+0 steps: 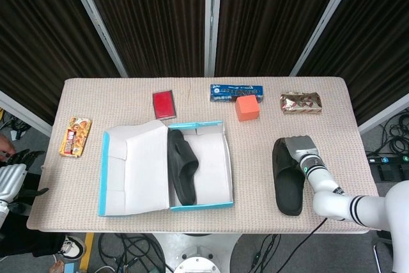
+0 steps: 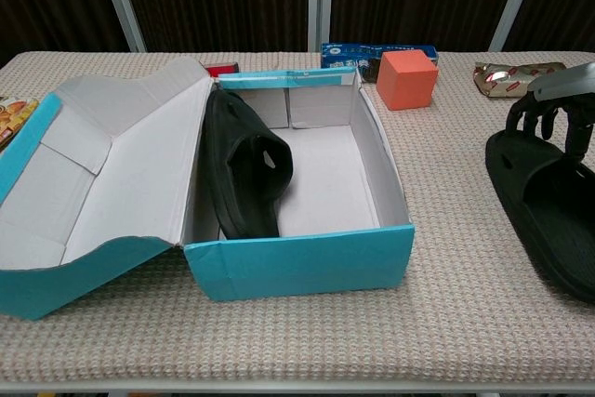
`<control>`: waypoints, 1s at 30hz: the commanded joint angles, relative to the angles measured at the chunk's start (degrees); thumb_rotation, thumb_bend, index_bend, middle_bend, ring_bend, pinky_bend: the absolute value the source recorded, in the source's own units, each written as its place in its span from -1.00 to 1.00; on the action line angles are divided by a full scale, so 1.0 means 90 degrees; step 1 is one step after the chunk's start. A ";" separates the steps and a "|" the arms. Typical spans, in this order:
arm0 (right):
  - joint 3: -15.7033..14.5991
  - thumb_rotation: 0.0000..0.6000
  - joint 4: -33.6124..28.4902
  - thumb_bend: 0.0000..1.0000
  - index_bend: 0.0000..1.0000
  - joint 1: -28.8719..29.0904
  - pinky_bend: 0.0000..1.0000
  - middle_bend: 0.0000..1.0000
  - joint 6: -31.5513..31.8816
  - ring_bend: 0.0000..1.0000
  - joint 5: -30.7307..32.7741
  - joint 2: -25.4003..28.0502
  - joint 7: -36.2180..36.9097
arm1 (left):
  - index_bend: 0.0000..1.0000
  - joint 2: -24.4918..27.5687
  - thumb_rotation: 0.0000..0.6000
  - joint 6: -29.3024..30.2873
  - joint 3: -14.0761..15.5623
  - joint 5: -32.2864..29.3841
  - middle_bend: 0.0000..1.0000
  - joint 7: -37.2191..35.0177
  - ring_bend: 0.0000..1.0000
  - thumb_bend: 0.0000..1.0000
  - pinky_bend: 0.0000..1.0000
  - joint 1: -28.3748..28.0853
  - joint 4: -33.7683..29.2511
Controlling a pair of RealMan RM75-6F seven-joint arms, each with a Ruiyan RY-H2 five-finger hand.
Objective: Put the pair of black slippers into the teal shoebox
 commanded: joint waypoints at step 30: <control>0.2791 1.00 -0.1428 -0.53 0.10 -0.2392 0.14 -0.02 0.2360 -0.23 -0.5527 0.1375 0.4799 | -0.76 0.0046 1.00 0.0188 -0.0068 0.0011 -0.70 0.0200 -0.96 -0.75 -0.85 -0.0011 -0.0192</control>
